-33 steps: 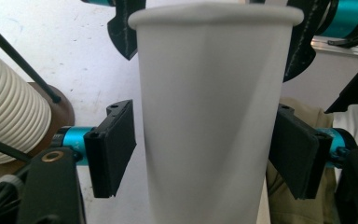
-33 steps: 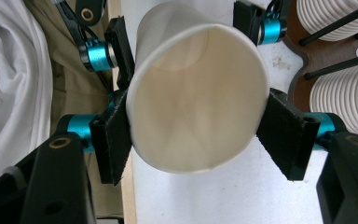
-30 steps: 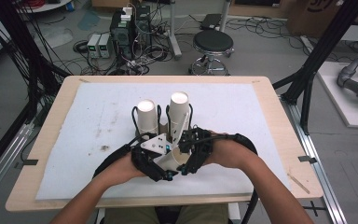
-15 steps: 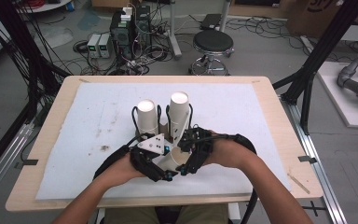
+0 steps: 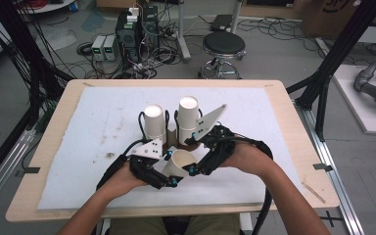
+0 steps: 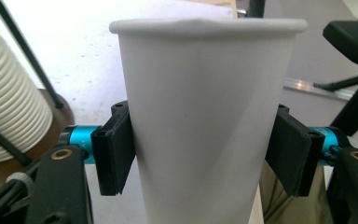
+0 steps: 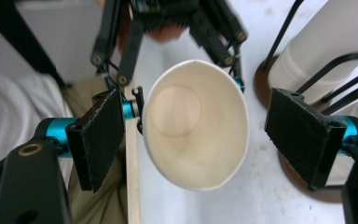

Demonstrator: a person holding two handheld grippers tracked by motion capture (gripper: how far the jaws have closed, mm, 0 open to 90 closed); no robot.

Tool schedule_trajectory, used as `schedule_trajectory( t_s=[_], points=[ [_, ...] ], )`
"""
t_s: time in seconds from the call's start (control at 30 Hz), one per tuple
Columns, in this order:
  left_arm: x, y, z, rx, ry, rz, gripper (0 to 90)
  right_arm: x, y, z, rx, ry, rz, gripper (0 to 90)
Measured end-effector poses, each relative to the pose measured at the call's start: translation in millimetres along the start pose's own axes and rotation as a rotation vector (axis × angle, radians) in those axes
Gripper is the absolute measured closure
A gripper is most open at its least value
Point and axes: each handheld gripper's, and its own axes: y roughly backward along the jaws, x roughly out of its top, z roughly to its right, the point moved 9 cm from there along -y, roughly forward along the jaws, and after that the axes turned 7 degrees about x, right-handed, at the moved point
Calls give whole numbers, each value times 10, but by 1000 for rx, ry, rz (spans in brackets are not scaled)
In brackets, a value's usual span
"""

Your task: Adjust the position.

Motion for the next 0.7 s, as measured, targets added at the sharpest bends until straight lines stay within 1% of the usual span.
schedule_trajectory(
  t_s=[0.03, 0.1, 0.2, 0.23, 0.3, 0.33, 0.37, 0.4, 0.47, 0.53, 0.57, 0.6, 0.63, 0.67, 0.7],
  points=[
    [-5, 16, -14, 6, 5, 11, 310, 4, 40, 13, -14, -11, 33, 207],
    [-25, 68, -49, 26, 21, 42, 310, -9, 80, 39, -43, -14, 60, 208],
    [-66, 165, -125, 67, 49, 86, 309, -98, 164, 108, -106, -43, 107, 208],
    [-76, 190, -148, 79, 51, 94, 309, -129, 185, 129, -118, -57, 124, 208],
    [-95, 256, -204, 110, 73, 129, 309, -192, 220, 166, -146, -78, 148, 208],
    [-109, 285, -227, 124, 81, 140, 309, -237, 239, 185, -157, -101, 168, 208],
    [-122, 306, -244, 133, 84, 146, 307, -276, 251, 199, -163, -110, 182, 208],
    [-140, 341, -271, 146, 88, 157, 307, -306, 256, 210, -170, -120, 194, 208],
    [-166, 395, -308, 170, 103, 177, 306, -417, 270, 246, -199, -150, 204, 208],
    [-191, 446, -341, 191, 109, 192, 304, -509, 286, 279, -230, -177, 220, 208],
    [-209, 486, -365, 207, 112, 204, 303, -540, 293, 293, -242, -180, 230, 208],
    [-218, 510, -377, 216, 119, 213, 301, -604, 303, 310, -264, -196, 240, 208],
    [-231, 557, -412, 246, 125, 233, 298, -648, 308, 320, -279, -207, 245, 208],
    [-240, 588, -433, 263, 128, 245, 296, -728, 320, 350, -308, -209, 251, 208],
    [-250, 641, -465, 281, 141, 266, 296, -783, 325, 363, -325, -224, 253, 208]
  ],
)
